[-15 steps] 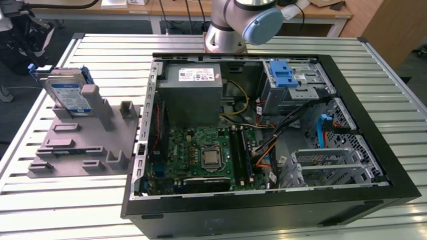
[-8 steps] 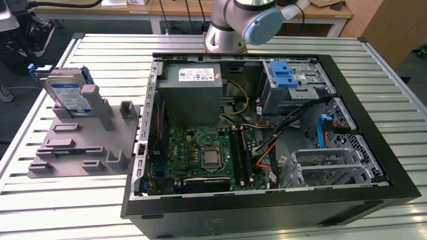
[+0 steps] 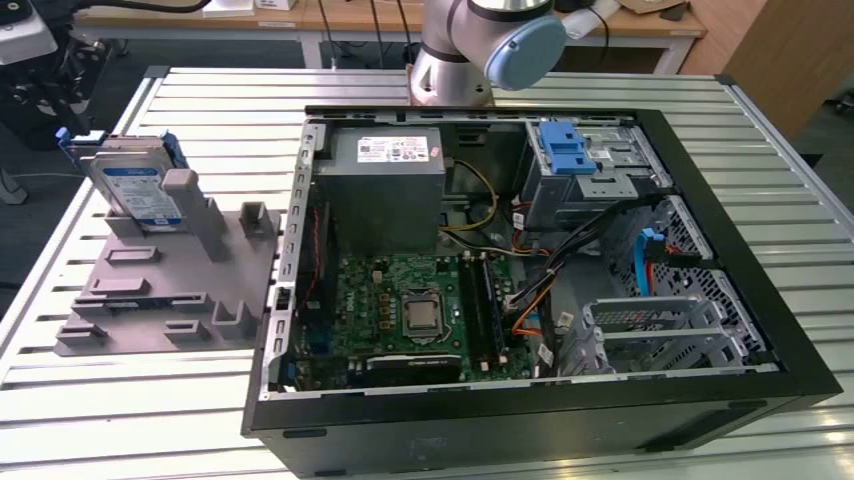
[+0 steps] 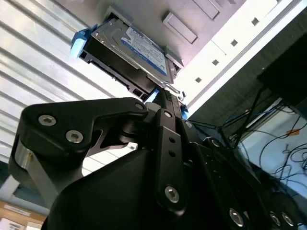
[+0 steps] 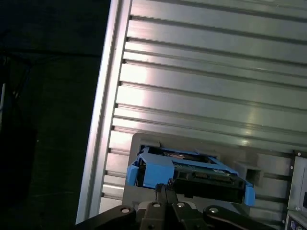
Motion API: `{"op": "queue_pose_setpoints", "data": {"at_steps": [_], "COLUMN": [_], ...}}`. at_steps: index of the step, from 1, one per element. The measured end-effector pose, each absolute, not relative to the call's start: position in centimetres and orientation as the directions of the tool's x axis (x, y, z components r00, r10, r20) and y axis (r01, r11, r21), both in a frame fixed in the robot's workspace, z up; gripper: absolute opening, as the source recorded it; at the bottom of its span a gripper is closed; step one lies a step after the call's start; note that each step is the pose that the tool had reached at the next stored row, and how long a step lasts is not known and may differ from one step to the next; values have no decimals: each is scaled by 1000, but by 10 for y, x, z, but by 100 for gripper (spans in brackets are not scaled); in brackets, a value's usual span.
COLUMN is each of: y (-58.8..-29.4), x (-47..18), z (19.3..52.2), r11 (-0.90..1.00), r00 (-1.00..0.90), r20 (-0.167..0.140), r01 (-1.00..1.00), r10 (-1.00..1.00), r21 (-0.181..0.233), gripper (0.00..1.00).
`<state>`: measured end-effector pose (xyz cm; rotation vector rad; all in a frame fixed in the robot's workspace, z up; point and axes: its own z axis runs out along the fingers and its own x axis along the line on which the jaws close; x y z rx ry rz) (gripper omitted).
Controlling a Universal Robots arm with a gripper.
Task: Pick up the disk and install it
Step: 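Pick up the disk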
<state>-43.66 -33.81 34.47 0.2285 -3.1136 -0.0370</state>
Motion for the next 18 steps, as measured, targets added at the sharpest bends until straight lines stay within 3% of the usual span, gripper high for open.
{"op": "queue_pose_setpoints", "data": {"at_steps": [18], "y": [-338], "x": [-437], "z": [342], "r11": [890], "r00": [-889], "r20": [17], "r01": [-456], "r10": [-457], "r21": [25], "gripper": [11]}}
